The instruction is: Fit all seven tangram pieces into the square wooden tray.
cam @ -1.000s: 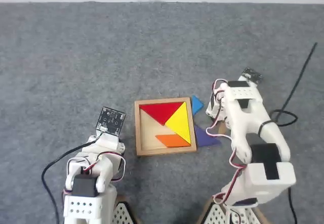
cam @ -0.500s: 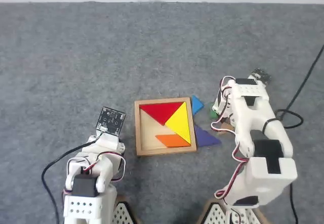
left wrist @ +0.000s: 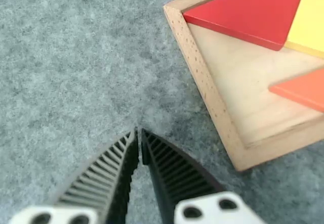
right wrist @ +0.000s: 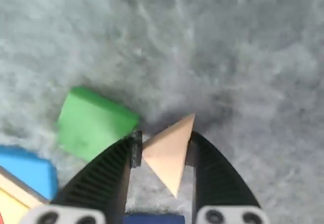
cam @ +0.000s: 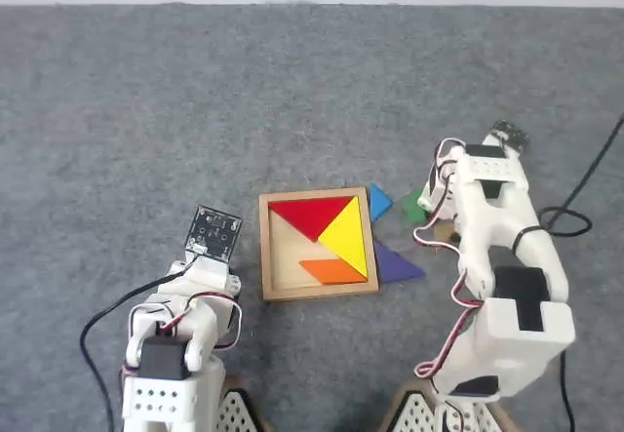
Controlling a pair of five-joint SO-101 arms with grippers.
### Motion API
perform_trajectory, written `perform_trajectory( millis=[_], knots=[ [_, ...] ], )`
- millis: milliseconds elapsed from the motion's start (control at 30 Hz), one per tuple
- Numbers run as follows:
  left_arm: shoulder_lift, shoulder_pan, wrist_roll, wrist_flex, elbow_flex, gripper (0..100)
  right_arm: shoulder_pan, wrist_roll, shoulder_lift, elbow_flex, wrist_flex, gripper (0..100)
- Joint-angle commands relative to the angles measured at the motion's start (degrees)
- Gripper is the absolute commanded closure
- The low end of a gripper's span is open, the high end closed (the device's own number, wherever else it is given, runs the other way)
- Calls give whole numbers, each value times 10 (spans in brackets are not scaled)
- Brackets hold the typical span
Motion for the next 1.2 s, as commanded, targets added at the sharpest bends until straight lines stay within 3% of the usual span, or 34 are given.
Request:
perform_trajectory(
  millis=[0,200,633,800,1167],
  knots=[
    [-14,-3,4,4,-7,987,-10,37,-6,-62,49,932],
    [-14,-3,4,4,-7,987,-83,67,-6,-119,131,932],
    [-14,-3,4,4,-7,987,-272,75,-5,-122,76,933],
    [-14,-3,4,4,-7,987,-305,-47,-1,-122,25,928],
    [-14,-3,4,4,-7,987,-387,-183,1,-118,-44,904]
  ],
)
